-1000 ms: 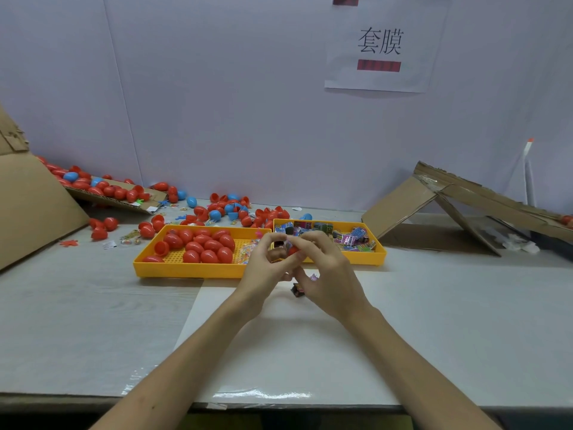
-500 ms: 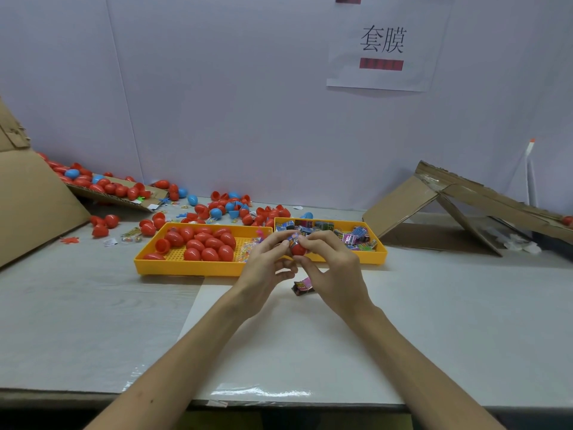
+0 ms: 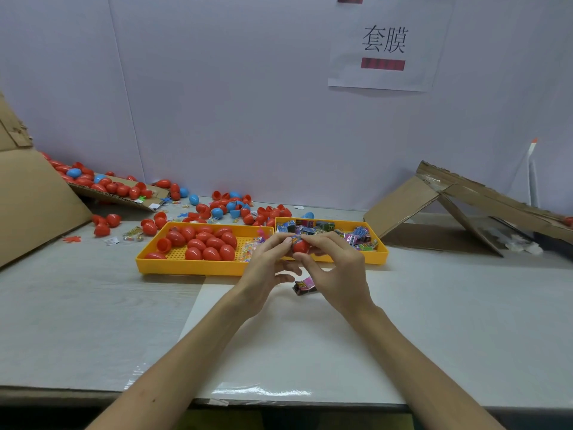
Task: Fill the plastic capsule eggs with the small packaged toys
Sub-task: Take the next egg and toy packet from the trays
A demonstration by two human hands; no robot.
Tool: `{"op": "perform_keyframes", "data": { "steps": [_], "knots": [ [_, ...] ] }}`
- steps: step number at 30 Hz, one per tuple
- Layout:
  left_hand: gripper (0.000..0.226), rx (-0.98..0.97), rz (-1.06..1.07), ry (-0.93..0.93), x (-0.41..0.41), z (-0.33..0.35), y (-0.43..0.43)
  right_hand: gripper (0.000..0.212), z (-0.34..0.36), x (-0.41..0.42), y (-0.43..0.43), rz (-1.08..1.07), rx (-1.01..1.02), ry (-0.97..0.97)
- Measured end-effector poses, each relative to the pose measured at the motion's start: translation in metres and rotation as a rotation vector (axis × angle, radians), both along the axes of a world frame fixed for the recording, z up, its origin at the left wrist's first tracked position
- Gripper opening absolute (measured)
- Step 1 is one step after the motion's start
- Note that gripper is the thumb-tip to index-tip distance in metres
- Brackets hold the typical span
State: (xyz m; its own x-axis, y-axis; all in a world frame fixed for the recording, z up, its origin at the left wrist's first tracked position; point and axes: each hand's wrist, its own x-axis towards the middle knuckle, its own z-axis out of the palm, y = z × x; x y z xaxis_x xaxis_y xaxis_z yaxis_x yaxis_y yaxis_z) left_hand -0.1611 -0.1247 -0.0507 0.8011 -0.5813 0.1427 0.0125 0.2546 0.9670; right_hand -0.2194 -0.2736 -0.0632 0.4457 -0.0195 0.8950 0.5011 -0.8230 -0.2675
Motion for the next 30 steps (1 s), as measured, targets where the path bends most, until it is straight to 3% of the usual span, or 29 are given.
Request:
{"op": "perform_keyframes", "data": {
  "steps": [5, 14, 30],
  "knots": [
    [0.024, -0.049, -0.001, 0.065, 0.0001, 0.0009, -0.0003, 0.044, 0.0023, -0.0001, 0.0017, -0.005, -0.006, 0.05],
    [0.03, -0.202, -0.148, 0.223, -0.002, 0.0028, 0.004, 0.029, 0.0038, -0.0014, 0.0014, -0.051, -0.026, 0.014],
    [0.048, -0.2, -0.108, 0.254, -0.0022, 0.003, 0.0041, 0.025, -0.0007, 0.0022, -0.003, 0.005, 0.02, -0.037]
  ]
}}
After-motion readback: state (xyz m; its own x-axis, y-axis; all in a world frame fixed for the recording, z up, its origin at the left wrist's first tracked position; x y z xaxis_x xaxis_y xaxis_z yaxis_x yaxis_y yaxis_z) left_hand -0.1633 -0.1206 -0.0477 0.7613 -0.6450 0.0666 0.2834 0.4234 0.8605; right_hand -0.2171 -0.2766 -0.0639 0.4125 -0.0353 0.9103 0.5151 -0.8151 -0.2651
